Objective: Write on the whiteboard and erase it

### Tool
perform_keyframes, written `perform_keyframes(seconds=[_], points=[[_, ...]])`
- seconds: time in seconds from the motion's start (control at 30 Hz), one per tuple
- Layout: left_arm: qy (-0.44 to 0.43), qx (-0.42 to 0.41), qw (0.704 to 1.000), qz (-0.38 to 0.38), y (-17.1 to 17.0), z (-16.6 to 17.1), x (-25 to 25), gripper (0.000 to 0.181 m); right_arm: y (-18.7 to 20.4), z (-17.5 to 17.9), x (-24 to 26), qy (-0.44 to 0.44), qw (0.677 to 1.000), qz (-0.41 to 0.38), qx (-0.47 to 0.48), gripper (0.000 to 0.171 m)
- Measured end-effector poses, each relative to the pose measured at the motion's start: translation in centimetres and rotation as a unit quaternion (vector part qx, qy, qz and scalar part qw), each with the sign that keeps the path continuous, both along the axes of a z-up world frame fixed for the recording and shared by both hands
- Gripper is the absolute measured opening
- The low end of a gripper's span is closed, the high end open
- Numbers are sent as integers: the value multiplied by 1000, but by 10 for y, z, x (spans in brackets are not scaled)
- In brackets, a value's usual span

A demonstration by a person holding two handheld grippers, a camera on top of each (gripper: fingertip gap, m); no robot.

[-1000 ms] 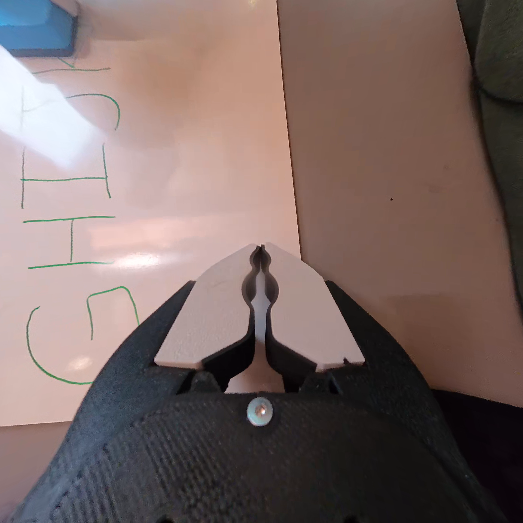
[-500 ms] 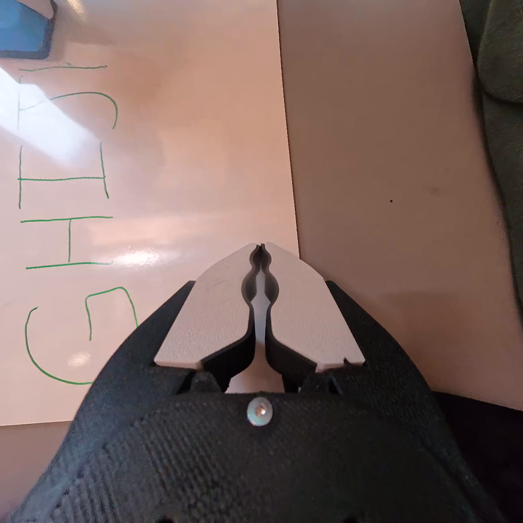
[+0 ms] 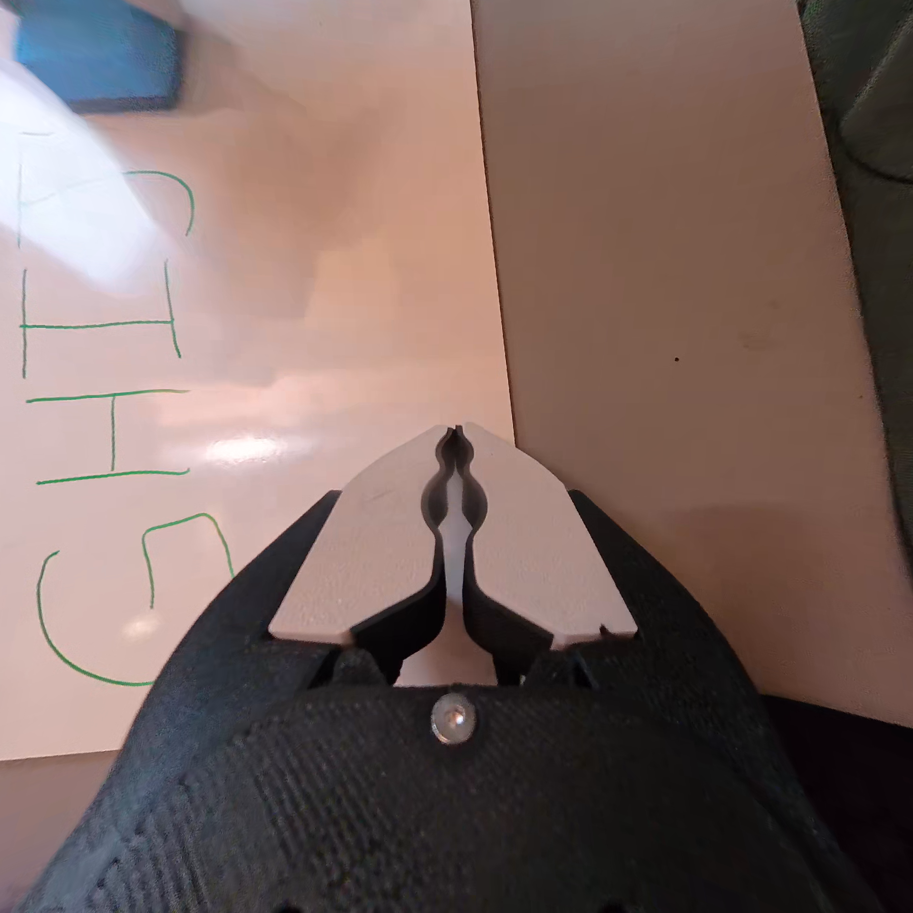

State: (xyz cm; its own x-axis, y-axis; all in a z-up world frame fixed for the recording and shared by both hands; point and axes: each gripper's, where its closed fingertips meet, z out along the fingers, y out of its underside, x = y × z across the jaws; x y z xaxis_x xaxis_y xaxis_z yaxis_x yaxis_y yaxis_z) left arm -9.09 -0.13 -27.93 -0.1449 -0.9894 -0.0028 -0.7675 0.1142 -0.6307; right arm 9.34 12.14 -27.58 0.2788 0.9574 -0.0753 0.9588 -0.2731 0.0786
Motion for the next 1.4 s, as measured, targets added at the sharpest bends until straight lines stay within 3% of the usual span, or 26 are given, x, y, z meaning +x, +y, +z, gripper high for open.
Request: perform_keyframes(seconds=[0.1, 0.17, 0.27, 0.37, 0.47, 0.53, 0.63, 0.73, 0.83, 0.93, 1.03, 1.13, 1.23, 1.33, 1.4], points=[[-1, -2, 1000, -5, 0, 0, 1, 0, -28, 0, -30, 8, 998, 55, 5, 54], [-2, 2, 1000, -7, 0, 0, 1, 0, 3, -1, -45, 25, 999, 24, 32, 54], [-1, 6, 1000, -6, 0, 0, 1, 0, 46, -1, -25, 18, 998, -40, 35, 54], [-3, 4, 1000, -8, 0, 0, 1, 0, 11, 0, -15, 0, 1000, -7, -3, 53], [-1, 2, 1000, -13, 0, 0, 1, 0, -19, 0, -52, 9, 999, 51, -7, 54], [-2, 4, 1000, -16, -1, 0, 1, 0, 9, -1, -72, 19, 999, 40, 25, 54], [-3, 7, 1000, -14, -1, 0, 1, 0, 51, -1, -49, 4, 999, -27, 26, 54], [-5, 6, 1000, -16, -1, 0, 1, 0, 16, 0, -29, -2, 1000, -14, -9, 53], [-5, 11, 1000, -24, -2, 0, 1, 0, -28, 0, -65, 23, 998, 49, -19, 53], [-2, 17, 999, -28, -3, 0, 2, 0, 16, -1, -92, 43, 998, 29, 31, 54], [-5, 15, 1000, -27, -3, 0, 1, 0, 53, -1, -67, 34, 998, -33, 30, 54], [-7, 12, 999, -29, -3, 0, 1, 0, 10, -1, -47, 3, 1000, 6, -9, 53], [-7, 13, 999, -32, -4, 0, 1, 0, -21, -1, -76, -4, 997, 81, 1, 54], [-5, 16, 999, -32, -4, 0, 1, 0, 28, -1, -105, 21, 998, 46, 31, 54], [-8, 16, 999, -30, -4, 0, 1, 0, 59, -1, -88, 16, 999, 9, 31, 54]])
